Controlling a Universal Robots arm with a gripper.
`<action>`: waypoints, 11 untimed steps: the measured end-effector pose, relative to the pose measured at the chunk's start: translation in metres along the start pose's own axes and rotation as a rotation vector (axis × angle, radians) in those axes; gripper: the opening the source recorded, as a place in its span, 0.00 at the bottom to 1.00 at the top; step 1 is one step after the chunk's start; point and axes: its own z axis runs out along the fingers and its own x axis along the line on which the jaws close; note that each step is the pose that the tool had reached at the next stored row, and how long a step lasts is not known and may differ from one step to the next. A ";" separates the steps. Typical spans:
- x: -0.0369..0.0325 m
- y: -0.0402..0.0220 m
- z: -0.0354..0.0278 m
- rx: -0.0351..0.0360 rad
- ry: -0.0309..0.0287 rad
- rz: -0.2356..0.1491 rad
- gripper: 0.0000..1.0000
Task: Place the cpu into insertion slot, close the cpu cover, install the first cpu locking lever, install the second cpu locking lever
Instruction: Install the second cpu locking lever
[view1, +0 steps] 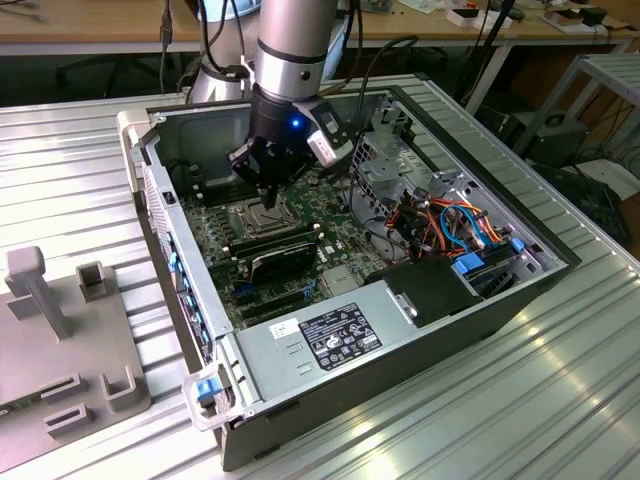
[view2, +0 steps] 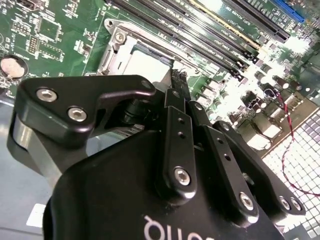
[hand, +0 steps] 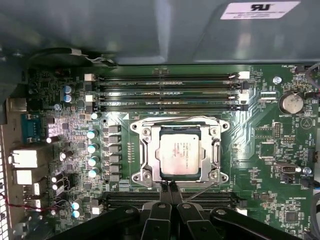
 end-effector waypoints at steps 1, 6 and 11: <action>-0.0027 -0.0005 -0.0002 0.0004 0.0035 0.000 0.11; -0.0160 -0.0102 0.0018 0.0008 0.0083 -0.001 0.11; -0.0196 -0.0123 0.0124 0.0009 0.0083 -0.001 0.11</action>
